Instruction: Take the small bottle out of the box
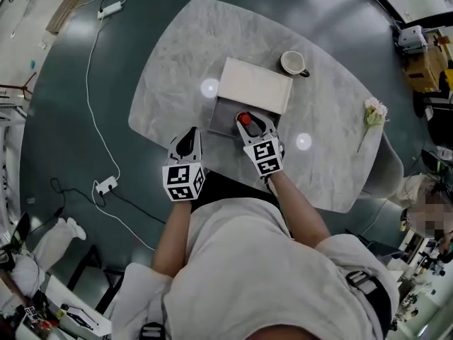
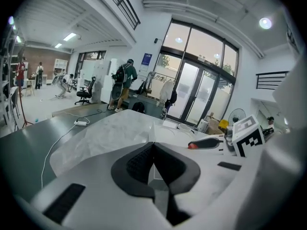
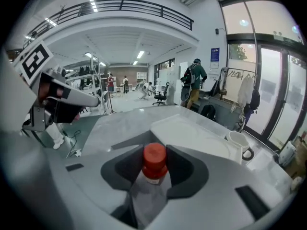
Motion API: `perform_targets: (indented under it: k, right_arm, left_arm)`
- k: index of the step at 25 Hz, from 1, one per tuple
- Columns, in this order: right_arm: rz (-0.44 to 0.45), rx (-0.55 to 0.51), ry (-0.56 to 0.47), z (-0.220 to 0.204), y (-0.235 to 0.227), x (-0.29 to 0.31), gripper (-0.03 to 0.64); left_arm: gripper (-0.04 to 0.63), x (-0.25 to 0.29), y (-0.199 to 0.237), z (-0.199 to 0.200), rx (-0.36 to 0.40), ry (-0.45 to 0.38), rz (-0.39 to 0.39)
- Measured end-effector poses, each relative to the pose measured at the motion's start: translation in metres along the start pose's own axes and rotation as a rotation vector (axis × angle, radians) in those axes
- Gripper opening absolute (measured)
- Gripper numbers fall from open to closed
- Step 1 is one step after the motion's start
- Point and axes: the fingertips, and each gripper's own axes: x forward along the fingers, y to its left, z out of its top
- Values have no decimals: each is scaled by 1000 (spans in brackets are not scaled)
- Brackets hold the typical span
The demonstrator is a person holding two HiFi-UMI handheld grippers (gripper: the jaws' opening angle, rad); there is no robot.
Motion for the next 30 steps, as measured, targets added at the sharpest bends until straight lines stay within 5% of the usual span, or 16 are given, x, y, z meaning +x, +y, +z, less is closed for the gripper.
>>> perform_targets:
  k: [7, 18, 30]
  right_arm:
    - [-41, 78, -104, 41, -23, -37, 155]
    - [-69, 36, -283, 107, -39, -108, 155]
    - [-111, 49, -416, 135, -60, -181, 155]
  left_arm:
    - [23, 8, -30, 31, 52, -41, -36]
    - [23, 8, -88, 74, 141, -119, -109]
    - [23, -13, -140, 125, 201, -235, -131]
